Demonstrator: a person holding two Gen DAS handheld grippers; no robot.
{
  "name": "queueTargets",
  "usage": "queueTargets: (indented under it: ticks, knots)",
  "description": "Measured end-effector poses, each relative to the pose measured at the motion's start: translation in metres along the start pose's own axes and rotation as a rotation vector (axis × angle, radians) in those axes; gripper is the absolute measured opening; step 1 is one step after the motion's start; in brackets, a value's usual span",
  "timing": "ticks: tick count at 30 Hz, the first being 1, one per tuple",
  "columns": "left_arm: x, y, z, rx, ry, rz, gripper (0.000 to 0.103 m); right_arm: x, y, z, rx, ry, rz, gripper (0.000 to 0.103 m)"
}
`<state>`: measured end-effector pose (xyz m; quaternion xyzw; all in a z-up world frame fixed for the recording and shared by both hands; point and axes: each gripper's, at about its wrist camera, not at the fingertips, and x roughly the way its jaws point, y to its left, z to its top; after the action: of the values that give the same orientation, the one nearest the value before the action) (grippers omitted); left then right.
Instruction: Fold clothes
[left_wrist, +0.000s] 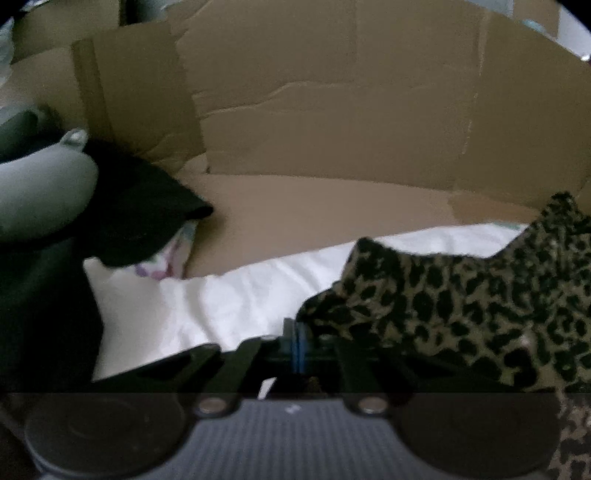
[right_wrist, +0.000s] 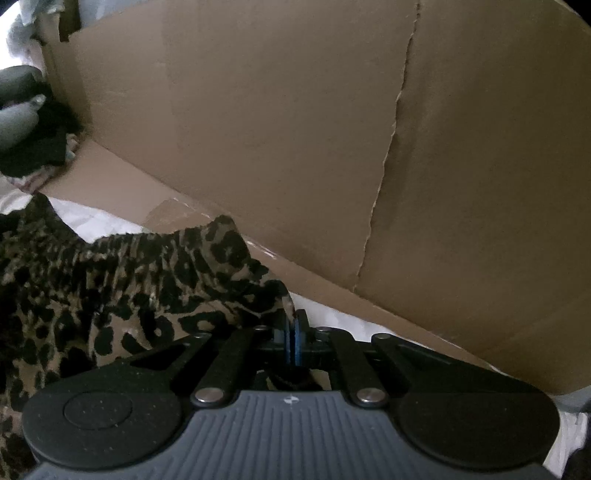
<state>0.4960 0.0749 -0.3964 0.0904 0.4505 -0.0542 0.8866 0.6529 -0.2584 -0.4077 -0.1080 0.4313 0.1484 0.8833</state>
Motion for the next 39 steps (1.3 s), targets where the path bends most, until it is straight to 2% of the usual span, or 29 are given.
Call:
queueTargets:
  ticks: [3, 6, 7, 9, 12, 14, 19, 28, 31, 35, 39]
  knots:
    - [0.004, 0.001, 0.000, -0.011, 0.020, -0.005, 0.002, 0.005, 0.003, -0.003, -0.004, 0.030, -0.013, 0.001]
    - [-0.007, 0.002, 0.003, -0.027, -0.016, -0.008, 0.013, -0.006, 0.003, 0.001, 0.004, 0.004, -0.011, 0.010]
    - [-0.015, 0.002, 0.003, -0.025, -0.037, -0.003, 0.013, -0.009, 0.003, 0.002, 0.006, -0.005, -0.010, 0.016]
    - [-0.029, 0.000, 0.003, -0.020, -0.075, 0.000, 0.020, -0.026, 0.004, 0.002, -0.012, -0.049, -0.016, 0.026]
    - [-0.048, -0.004, 0.004, -0.032, -0.120, -0.022, 0.021, -0.049, 0.009, 0.001, -0.024, -0.111, 0.006, 0.026]
    - [-0.059, -0.009, 0.003, -0.049, -0.140, -0.042, 0.022, -0.053, 0.020, 0.000, -0.034, -0.123, 0.036, 0.026]
    - [-0.068, -0.028, -0.004, -0.041, -0.137, -0.097, 0.022, -0.060, 0.048, -0.004, -0.064, -0.147, 0.115, 0.026]
    - [-0.049, -0.043, -0.024, -0.048, -0.072, -0.146, 0.021, -0.047, 0.074, -0.022, -0.050, -0.076, 0.198, 0.026]
    - [-0.038, -0.047, -0.032, -0.046, -0.038, -0.147, 0.021, -0.028, 0.078, -0.029, -0.035, -0.006, 0.193, 0.026]
    - [-0.023, -0.048, -0.041, -0.033, -0.031, -0.141, 0.021, -0.014, 0.076, -0.036, -0.007, 0.008, 0.199, 0.027]
    - [-0.021, -0.050, -0.033, -0.042, -0.028, -0.127, 0.021, -0.011, 0.079, -0.027, -0.020, 0.041, 0.184, 0.030]
